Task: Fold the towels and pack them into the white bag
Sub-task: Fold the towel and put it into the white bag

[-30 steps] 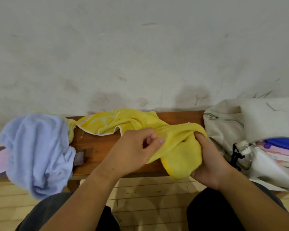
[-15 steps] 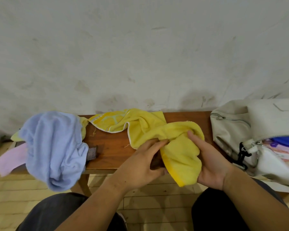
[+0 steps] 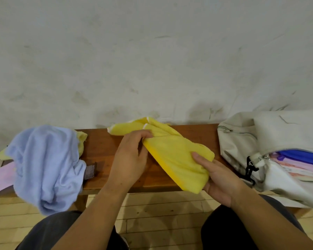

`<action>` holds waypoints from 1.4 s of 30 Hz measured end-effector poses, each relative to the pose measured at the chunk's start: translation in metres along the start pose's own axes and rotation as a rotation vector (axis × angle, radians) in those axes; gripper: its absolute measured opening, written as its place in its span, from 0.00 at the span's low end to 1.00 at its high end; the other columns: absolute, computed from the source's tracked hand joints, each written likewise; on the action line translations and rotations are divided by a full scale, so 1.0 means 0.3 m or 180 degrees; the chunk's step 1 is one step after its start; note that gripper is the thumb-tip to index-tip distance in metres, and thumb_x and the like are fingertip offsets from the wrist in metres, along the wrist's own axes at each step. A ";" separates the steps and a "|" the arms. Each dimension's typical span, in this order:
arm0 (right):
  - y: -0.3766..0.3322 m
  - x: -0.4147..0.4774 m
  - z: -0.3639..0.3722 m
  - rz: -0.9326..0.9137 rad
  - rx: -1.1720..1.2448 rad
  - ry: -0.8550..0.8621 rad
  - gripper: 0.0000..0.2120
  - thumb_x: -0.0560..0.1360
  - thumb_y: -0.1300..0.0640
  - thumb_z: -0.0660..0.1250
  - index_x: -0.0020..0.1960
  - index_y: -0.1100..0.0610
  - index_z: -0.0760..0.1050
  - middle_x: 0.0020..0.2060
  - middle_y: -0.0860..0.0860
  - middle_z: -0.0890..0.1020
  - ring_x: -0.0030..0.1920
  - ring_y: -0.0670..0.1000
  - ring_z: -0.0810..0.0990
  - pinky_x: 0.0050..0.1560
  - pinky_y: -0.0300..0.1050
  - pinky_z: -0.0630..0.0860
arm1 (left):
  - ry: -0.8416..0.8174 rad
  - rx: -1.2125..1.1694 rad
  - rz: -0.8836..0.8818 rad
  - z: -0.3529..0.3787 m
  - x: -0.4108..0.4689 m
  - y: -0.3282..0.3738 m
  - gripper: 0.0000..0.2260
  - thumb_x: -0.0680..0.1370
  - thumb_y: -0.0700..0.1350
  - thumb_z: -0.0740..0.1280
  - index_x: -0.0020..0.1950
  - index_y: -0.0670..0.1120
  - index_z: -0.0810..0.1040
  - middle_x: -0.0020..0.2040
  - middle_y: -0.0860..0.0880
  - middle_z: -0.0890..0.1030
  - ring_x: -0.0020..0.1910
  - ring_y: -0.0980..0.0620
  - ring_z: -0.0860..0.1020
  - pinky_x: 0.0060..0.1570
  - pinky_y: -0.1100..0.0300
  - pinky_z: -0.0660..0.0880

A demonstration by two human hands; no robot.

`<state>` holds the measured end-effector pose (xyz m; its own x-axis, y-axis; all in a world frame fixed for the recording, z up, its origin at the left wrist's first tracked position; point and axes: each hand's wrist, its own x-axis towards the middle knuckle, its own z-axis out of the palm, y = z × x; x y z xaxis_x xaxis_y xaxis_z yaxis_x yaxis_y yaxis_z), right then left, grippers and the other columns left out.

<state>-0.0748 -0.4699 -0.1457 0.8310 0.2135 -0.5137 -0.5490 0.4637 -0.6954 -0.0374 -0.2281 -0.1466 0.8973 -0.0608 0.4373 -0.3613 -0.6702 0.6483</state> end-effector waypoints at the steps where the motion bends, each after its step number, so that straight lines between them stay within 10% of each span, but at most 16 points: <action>1: 0.000 0.009 -0.011 -0.0029 -0.0023 0.0121 0.22 0.78 0.52 0.69 0.70 0.55 0.75 0.61 0.55 0.84 0.60 0.57 0.84 0.55 0.58 0.83 | -0.0001 0.0001 0.0066 -0.018 0.000 0.005 0.11 0.80 0.38 0.66 0.58 0.52 0.78 0.55 0.60 0.78 0.54 0.69 0.73 0.52 0.76 0.67; 6: -0.003 0.034 -0.039 -0.0007 0.0067 0.0387 0.20 0.78 0.49 0.71 0.68 0.54 0.77 0.59 0.56 0.85 0.58 0.58 0.85 0.61 0.57 0.79 | -0.0578 -0.0082 -0.0174 -0.077 -0.015 -0.044 0.05 0.83 0.48 0.63 0.53 0.58 0.76 0.33 0.52 0.76 0.31 0.53 0.74 0.28 0.64 0.64; 13: 0.012 0.046 -0.052 -0.0337 -0.0430 0.0771 0.19 0.72 0.55 0.76 0.61 0.53 0.79 0.54 0.55 0.87 0.53 0.59 0.86 0.58 0.62 0.80 | -0.2736 0.0015 -0.0951 -0.115 -0.071 -0.048 0.25 0.73 0.66 0.70 0.67 0.64 0.70 0.58 0.67 0.76 0.55 0.69 0.75 0.47 0.71 0.71; 16: 0.013 0.040 -0.053 -0.0478 -0.0622 0.0829 0.18 0.72 0.57 0.77 0.61 0.54 0.80 0.54 0.56 0.87 0.53 0.59 0.86 0.57 0.64 0.81 | -0.3196 0.0505 -0.0757 -0.143 -0.097 -0.085 0.17 0.72 0.62 0.74 0.58 0.64 0.74 0.48 0.67 0.77 0.47 0.66 0.76 0.44 0.69 0.71; 19: 0.019 0.032 -0.050 -0.0555 -0.0827 0.0801 0.14 0.73 0.56 0.76 0.58 0.52 0.82 0.53 0.54 0.87 0.53 0.59 0.86 0.56 0.64 0.82 | -0.3089 0.0642 -0.0732 -0.192 -0.123 -0.110 0.14 0.74 0.51 0.70 0.36 0.44 0.73 0.31 0.50 0.72 0.30 0.56 0.69 0.34 0.58 0.65; 24: 0.057 0.018 -0.027 -0.0253 -0.1511 0.0403 0.13 0.77 0.51 0.73 0.61 0.48 0.81 0.50 0.48 0.88 0.51 0.52 0.87 0.58 0.56 0.82 | -0.1824 -0.0324 -0.0761 -0.310 -0.123 -0.018 0.13 0.75 0.54 0.61 0.49 0.52 0.84 0.53 0.59 0.81 0.53 0.60 0.78 0.50 0.62 0.75; 28: 0.104 -0.005 0.027 0.0147 -0.2606 -0.0226 0.09 0.78 0.46 0.71 0.57 0.45 0.84 0.48 0.50 0.88 0.46 0.52 0.86 0.44 0.49 0.82 | -0.0828 -0.1342 -0.1389 -0.355 -0.142 0.062 0.15 0.83 0.38 0.59 0.41 0.48 0.80 0.34 0.54 0.81 0.35 0.59 0.77 0.36 0.63 0.75; 31: 0.118 -0.011 0.049 0.0066 -0.2985 -0.0319 0.06 0.79 0.48 0.71 0.51 0.48 0.86 0.47 0.52 0.87 0.47 0.54 0.86 0.47 0.49 0.81 | -0.1357 -0.0827 -0.1386 -0.345 -0.197 -0.007 0.11 0.85 0.46 0.58 0.45 0.49 0.75 0.39 0.38 0.72 0.36 0.47 0.71 0.38 0.52 0.69; 36: 0.114 -0.012 0.051 -0.0177 -0.2997 -0.0262 0.06 0.75 0.58 0.73 0.47 0.47 0.86 0.43 0.44 0.86 0.48 0.46 0.83 0.49 0.41 0.76 | -0.2345 0.0382 -0.1643 -0.318 -0.298 -0.157 0.13 0.79 0.65 0.61 0.62 0.64 0.69 0.45 0.52 0.81 0.42 0.54 0.79 0.39 0.61 0.72; 42: 0.083 -0.070 0.047 0.0318 -0.0594 -0.1359 0.08 0.68 0.68 0.79 0.44 0.62 0.81 0.40 0.57 0.81 0.40 0.51 0.82 0.42 0.42 0.80 | -0.2330 0.0365 -0.1550 -0.306 -0.308 -0.185 0.16 0.78 0.62 0.68 0.64 0.65 0.71 0.54 0.61 0.81 0.51 0.62 0.79 0.53 0.58 0.77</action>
<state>-0.1045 -0.4506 -0.1450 0.7144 0.6015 -0.3574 -0.6024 0.2689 -0.7515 -0.1235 -0.1175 -0.1657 0.8963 -0.1811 -0.4047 0.0954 -0.8127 0.5748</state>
